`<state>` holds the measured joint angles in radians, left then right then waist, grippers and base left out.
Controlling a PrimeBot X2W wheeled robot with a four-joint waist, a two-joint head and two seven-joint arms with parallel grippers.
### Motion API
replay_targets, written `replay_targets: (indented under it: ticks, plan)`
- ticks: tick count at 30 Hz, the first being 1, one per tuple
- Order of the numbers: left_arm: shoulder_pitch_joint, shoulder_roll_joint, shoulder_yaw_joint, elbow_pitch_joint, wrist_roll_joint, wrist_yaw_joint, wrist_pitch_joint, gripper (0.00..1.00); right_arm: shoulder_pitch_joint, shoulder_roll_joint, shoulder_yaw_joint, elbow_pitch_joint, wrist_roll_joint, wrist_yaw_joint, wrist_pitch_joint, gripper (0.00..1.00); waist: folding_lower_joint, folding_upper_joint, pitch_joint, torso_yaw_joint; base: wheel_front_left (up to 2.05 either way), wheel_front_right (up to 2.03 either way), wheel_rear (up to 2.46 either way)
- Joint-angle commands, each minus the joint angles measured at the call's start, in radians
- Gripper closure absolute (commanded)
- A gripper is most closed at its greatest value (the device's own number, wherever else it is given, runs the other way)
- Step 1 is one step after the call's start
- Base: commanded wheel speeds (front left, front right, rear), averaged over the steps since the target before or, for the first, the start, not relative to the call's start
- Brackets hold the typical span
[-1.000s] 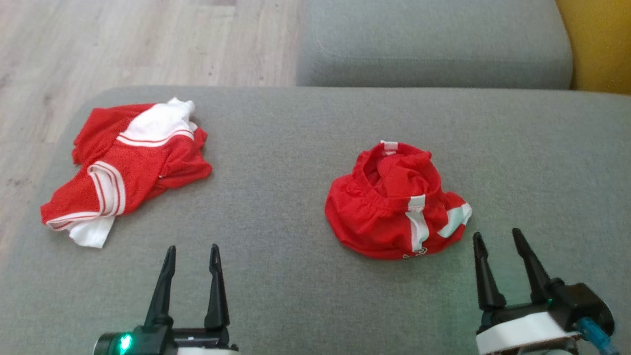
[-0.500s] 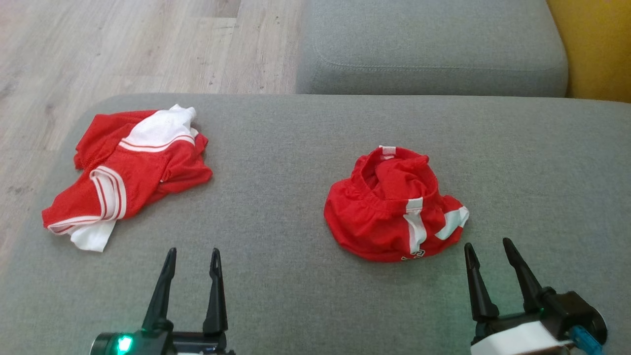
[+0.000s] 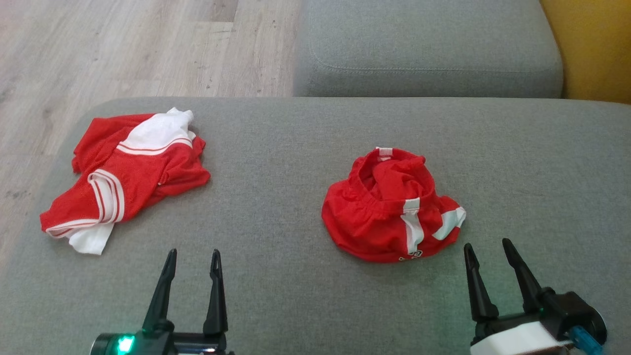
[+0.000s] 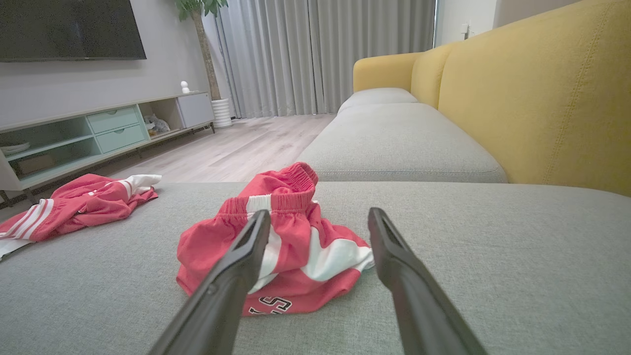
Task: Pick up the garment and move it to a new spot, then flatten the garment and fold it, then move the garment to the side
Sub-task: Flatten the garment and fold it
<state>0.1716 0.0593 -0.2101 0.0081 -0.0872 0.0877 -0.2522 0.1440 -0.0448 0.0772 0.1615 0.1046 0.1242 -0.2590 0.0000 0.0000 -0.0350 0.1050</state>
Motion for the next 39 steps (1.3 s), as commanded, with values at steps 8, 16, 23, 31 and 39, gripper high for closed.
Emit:
replay_targets:
  ticks: [8,16,23,31,39]
  plan:
    - [-0.029,-0.009,0.024,-0.038,0.015,0.013,-0.010,0.00,-0.022,-0.005,0.023,-0.028,0.000,0.007,-0.003,0.00,0.0000,0.0000,0.003,-0.002,0.00,0.00,0.00]
    - [-0.045,-0.009,0.009,-0.039,0.040,-0.003,-0.010,0.00,-0.031,-0.005,0.034,-0.026,-0.003,0.007,-0.003,0.00,0.0000,0.0000,0.019,-0.028,0.00,0.00,0.00]
    - [-0.193,-0.007,-0.088,0.071,0.054,-0.128,-0.010,0.00,-0.046,-0.005,0.028,-0.030,0.027,0.007,-0.003,0.00,0.0000,0.0000,0.051,-0.087,0.00,0.00,0.00]
    - [-0.474,0.019,-0.284,0.319,0.131,-0.211,0.020,0.00,-0.079,-0.005,0.045,-0.042,0.020,0.007,-0.003,0.00,0.0000,0.0000,0.112,-0.186,0.00,0.00,0.00]
    - [-0.735,0.033,-0.490,0.496,0.090,-0.218,0.134,0.00,-0.109,-0.005,0.054,-0.042,0.012,0.007,-0.003,0.00,0.0000,0.0000,0.175,-0.270,0.00,0.00,0.00]
